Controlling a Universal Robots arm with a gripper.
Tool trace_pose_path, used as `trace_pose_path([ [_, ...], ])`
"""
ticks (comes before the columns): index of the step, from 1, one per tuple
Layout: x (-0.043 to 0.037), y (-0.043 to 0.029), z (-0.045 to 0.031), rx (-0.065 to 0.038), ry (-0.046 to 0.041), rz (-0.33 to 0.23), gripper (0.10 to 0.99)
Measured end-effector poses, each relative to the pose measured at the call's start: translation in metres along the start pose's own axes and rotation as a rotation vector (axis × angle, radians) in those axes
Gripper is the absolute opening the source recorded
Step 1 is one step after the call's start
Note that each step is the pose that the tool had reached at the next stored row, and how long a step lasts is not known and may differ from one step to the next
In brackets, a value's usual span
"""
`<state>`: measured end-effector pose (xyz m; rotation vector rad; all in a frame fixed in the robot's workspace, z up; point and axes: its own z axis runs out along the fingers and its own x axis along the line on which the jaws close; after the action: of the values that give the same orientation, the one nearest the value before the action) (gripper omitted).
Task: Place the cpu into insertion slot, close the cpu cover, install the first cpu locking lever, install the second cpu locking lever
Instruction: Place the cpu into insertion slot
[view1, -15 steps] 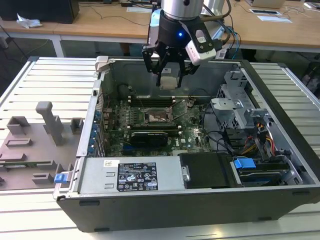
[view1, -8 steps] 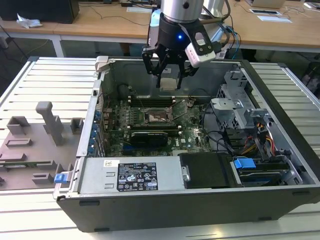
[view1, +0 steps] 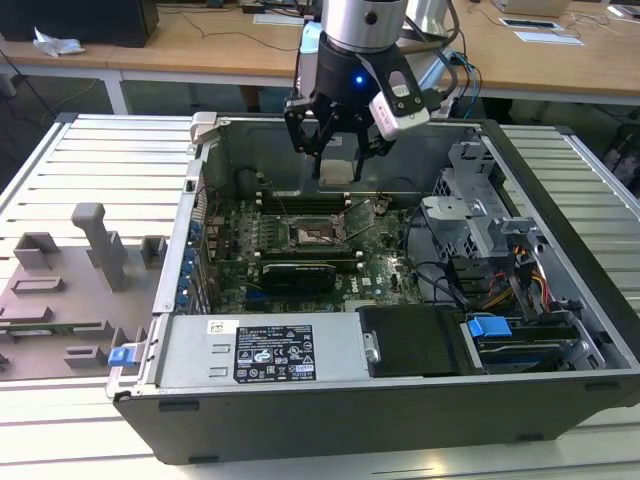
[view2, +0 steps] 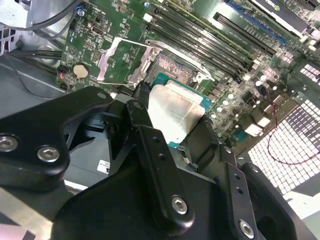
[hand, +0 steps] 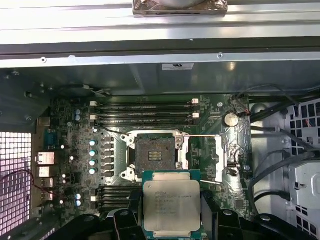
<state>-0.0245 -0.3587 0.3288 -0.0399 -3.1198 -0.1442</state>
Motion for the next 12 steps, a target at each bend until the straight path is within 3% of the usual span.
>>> trace_pose_path([
  [4, -0.0001, -0.0004, 0.0048, 0.0, 0.0001, 0.0, 0.545],
  [6, -0.0001, 0.0002, 0.0082, 0.008, -0.0001, 0.0, 0.545],
  [8, -0.0001, 0.0047, 0.0118, 0.022, -0.0005, 0.0, 0.545],
  [12, -0.0002, 0.0074, 0.017, 0.023, -0.0005, 0.0, 0.545],
])
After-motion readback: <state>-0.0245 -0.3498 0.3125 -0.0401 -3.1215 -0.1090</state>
